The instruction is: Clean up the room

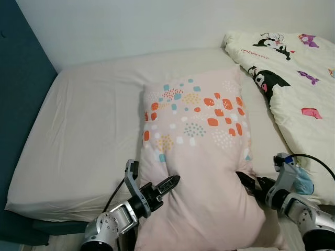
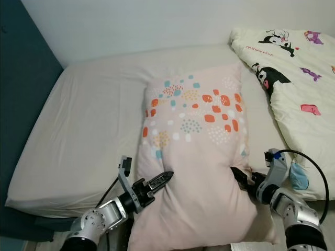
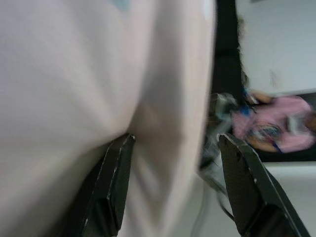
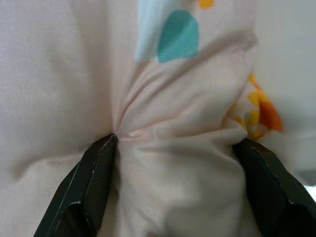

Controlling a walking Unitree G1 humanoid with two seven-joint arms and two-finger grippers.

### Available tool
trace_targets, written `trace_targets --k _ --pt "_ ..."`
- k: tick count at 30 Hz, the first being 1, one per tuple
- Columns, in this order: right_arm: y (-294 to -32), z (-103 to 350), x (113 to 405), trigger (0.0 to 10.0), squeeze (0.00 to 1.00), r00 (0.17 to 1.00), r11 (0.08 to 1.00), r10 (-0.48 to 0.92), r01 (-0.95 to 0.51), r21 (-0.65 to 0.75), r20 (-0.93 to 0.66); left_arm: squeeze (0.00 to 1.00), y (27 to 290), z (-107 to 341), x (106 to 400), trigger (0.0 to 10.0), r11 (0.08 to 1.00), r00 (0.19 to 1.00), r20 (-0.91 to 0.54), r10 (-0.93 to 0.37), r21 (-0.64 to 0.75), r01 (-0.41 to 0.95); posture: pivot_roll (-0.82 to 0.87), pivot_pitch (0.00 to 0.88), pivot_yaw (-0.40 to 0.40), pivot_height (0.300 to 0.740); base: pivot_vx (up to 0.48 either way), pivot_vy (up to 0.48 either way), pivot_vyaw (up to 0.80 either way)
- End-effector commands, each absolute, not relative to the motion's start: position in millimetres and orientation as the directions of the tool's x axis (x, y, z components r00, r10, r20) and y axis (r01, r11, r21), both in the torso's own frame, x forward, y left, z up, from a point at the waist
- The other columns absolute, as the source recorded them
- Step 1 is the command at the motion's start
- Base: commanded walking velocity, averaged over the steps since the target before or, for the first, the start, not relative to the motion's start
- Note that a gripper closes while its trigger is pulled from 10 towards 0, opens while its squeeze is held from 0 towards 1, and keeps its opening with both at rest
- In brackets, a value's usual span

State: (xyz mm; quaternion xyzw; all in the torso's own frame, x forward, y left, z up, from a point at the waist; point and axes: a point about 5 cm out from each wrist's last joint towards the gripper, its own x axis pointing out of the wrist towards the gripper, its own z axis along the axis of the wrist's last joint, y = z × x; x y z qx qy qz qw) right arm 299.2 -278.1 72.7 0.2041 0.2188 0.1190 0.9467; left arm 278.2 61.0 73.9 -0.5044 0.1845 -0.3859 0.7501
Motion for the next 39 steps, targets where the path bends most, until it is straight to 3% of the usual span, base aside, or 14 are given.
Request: trace_targets --k 1,5,8,11,14,18,25,26,27,28,29,30,35,39 --pt "-264.8 54.2 292.7 10.0 0.0 0.839 0.871 0.349 -0.125 0.476 -0.418 0.0 50.8 72.1 271.3 10.0 0.132 0.627 0.132 -0.768 -0.925 0.357 0.0 0.283 0.05 0.599 0.0 0.0 0.0" --pt "-260.3 54.2 294.8 10.0 0.0 0.844 0.861 0.354 -0.126 0.492 -0.404 0.0 42.3 69.9 268.1 10.0 0.18 0.608 0.105 -0.787 -0.904 0.389 0.0 0.279 0.05 0.599 0.0 0.0 0.0" --pt "-253.4 55.6 298.4 10.0 0.0 0.852 0.861 0.354 -0.136 0.491 -0.385 0.0 36.3 51.7 266.2 10.0 0.388 0.651 -0.025 -0.759 -0.821 0.42 -0.01 0.283 0.053 0.599 0.0 0.0 0.0" --pt "-252.5 56.3 299.0 10.0 0.0 0.855 0.86 0.354 -0.138 0.491 -0.379 0.0 36.9 48.4 266.6 10.0 0.425 0.667 -0.046 -0.744 -0.803 0.419 -0.01 0.283 0.053 0.599 0.0 0.0 0.0" --pt "-253.8 62.5 301.0 10.0 0.0 0.868 0.861 0.35 -0.15 0.487 -0.351 0.0 58.0 49.4 278.4 10.0 0.494 0.751 -0.054 -0.658 -0.784 0.376 -0.02 0.28 0.057 0.599 0.0 0.0 0.0" --pt "-255.2 65.3 301.7 10.0 0.0 0.873 0.862 0.35 -0.158 0.482 -0.34 0.0 73.3 55.3 283.9 10.0 0.499 0.771 -0.033 -0.636 -0.78 0.378 -0.02 0.275 0.058 0.599 0.0 0.0 0.0" --pt "-259.9 73.6 304.3 10.0 0.0 0.88 0.867 0.351 -0.176 0.466 -0.319 0.0 140.8 55.0 292.3 10.0 0.605 0.8 -0.078 -0.595 -0.699 0.382 -0.03 0.263 0.053 0.599 0.0 0.0 0.0" --pt "-260.4 74.8 304.7 10.0 0.0 0.882 0.867 0.351 -0.179 0.465 -0.316 0.13 152.9 48.7 292.2 10.0 0.643 0.812 -0.114 -0.572 -0.677 0.358 -0.03 0.262 0.051 0.599 0.0 0.0 0.0" --pt "-260.4 74.8 304.7 10.0 0.0 0.882 0.867 0.351 -0.179 0.465 -0.316 0.13 152.9 48.7 292.2 10.0 0.643 0.812 -0.114 -0.572 -0.677 0.358 -0.03 0.262 0.051 0.599 0.0 0.0 0.0" --pt "-260.7 75.8 305.0 10.0 0.0 0.882 0.867 0.352 -0.181 0.463 -0.313 0.73 162.7 42.9 291.0 10.0 0.676 0.819 -0.148 -0.554 -0.654 0.339 -0.03 0.261 0.05 0.599 0.0 0.0 0.0" --pt "-260.7 75.8 305.0 10.0 0.0 0.882 0.867 0.352 -0.181 0.463 -0.313 0.73 162.7 42.9 291.0 10.0 0.676 0.819 -0.148 -0.554 -0.654 0.339 -0.03 0.261 0.05 0.599 0.0 0.0 0.0" --pt "-260.3 76.9 305.1 10.0 0.0 0.882 0.866 0.356 -0.187 0.463 -0.309 1.0 169.7 36.7 287.9 10.0 0.689 0.816 -0.179 -0.55 -0.649 0.323 -0.04 0.261 0.049 0.599 0.0 0.0 0.0" --pt "-259.3 77.4 304.8 10.0 0.0 0.88 0.866 0.36 -0.192 0.462 -0.309 1.0 166.6 24.8 279.1 10.0 0.685 0.785 -0.224 -0.577 -0.657 0.316 -0.04 0.265 0.047 0.599 0.0 0.0 0.0" --pt "-259.2 76.7 304.0 10.0 0.0 0.879 0.866 0.36 -0.189 0.462 -0.313 1.0 146.2 17.9 270.3 10.0 0.608 0.748 -0.209 -0.629 -0.733 0.306 -0.05 0.271 0.044 0.599 0.0 0.0 0.0"
